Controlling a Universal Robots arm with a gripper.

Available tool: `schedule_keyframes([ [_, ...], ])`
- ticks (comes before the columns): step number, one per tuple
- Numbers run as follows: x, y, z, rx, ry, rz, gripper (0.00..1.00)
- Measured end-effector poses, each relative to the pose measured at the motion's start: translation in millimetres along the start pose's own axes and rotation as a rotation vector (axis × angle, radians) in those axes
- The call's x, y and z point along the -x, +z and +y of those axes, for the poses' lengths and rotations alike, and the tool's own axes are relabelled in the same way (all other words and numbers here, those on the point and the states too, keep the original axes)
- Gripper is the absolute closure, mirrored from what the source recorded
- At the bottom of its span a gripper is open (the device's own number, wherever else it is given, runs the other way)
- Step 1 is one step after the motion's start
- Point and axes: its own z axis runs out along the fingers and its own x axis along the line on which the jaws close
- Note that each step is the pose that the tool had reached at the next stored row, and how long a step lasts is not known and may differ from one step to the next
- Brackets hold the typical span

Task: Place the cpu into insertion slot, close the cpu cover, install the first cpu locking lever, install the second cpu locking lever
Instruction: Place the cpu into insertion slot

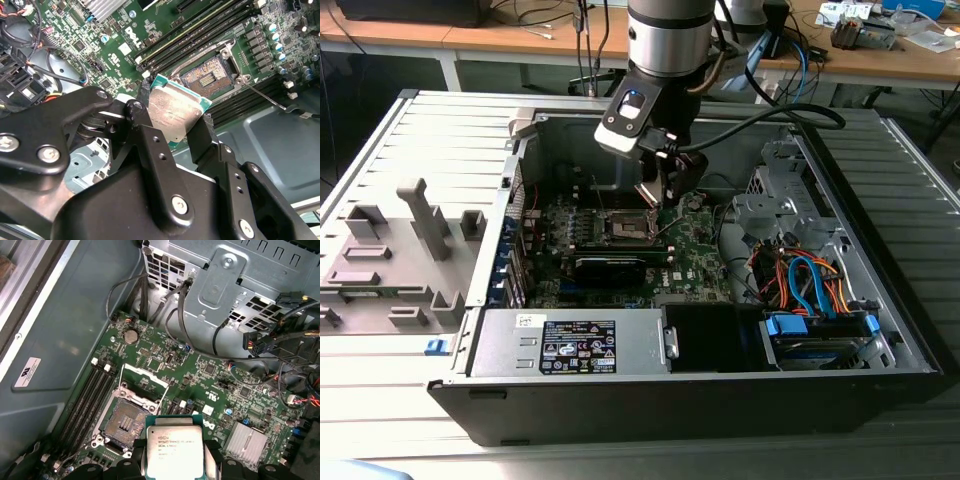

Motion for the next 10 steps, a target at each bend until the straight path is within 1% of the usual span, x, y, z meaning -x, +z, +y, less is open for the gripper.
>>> schedule_keyframes([
  [10, 0.0, 0.1, 0.0, 0.0001, 0.02, -0.0018, 0.45],
])
